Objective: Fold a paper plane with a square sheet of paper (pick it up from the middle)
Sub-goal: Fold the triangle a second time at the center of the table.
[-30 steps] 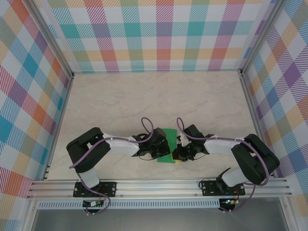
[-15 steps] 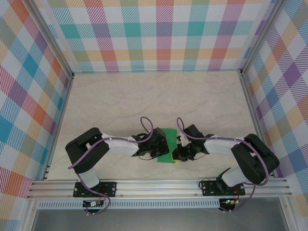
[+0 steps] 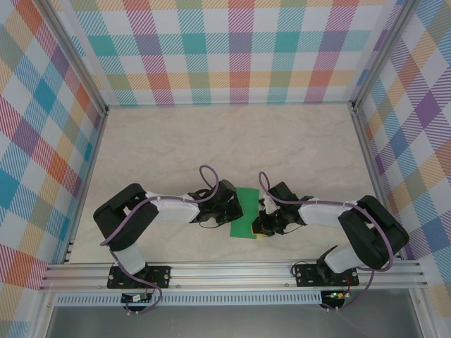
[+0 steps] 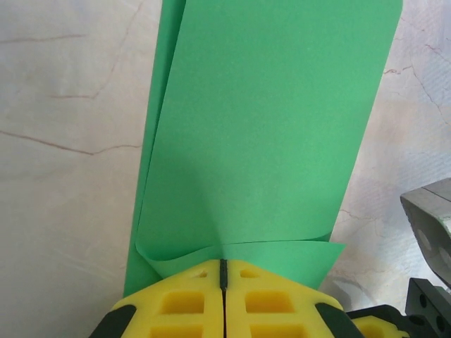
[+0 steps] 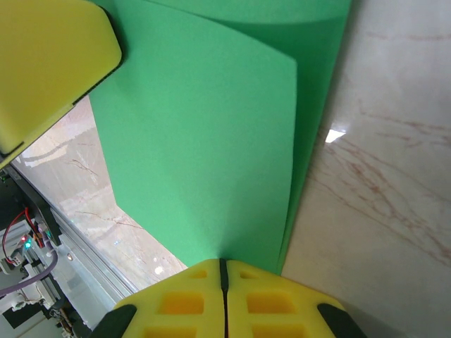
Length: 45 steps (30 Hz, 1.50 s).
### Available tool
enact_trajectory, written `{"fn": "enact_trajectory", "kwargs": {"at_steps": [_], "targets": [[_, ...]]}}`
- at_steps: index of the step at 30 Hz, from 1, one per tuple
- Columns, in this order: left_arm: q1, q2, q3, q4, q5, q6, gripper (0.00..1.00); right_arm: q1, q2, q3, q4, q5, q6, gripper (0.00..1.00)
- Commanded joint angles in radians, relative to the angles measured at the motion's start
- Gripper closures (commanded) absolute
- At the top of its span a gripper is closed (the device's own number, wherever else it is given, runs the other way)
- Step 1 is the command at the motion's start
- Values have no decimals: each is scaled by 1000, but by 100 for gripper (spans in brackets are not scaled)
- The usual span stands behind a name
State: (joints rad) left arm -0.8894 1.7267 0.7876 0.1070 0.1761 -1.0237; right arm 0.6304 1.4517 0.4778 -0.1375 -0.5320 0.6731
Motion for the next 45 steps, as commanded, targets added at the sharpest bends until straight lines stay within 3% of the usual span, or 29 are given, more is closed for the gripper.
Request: {"fn": "enact_trajectory", "kwargs": {"at_steps": [1,20,27,32,38,45], "targets": [[59,2,-41,-64,-99,34,94,5,41,-39,-118,117,-6,94],[145,-49,-62,-93,-76,78,93,5,38,-38,-118,112,-8,94],[145,-173,-59,-115,-45,82,91,5,35,-29,-123,112,-11,93],[130,-223,-60,-63,37,78,90,5,33,-9,-133,112,-17,93],[77,-145,-44,64,144,49,91,5,26,-8,-138,116,-13,93],[46,-29,-29,81,133,49,91,5,-7,-3,-137,100,-10,91]]}}
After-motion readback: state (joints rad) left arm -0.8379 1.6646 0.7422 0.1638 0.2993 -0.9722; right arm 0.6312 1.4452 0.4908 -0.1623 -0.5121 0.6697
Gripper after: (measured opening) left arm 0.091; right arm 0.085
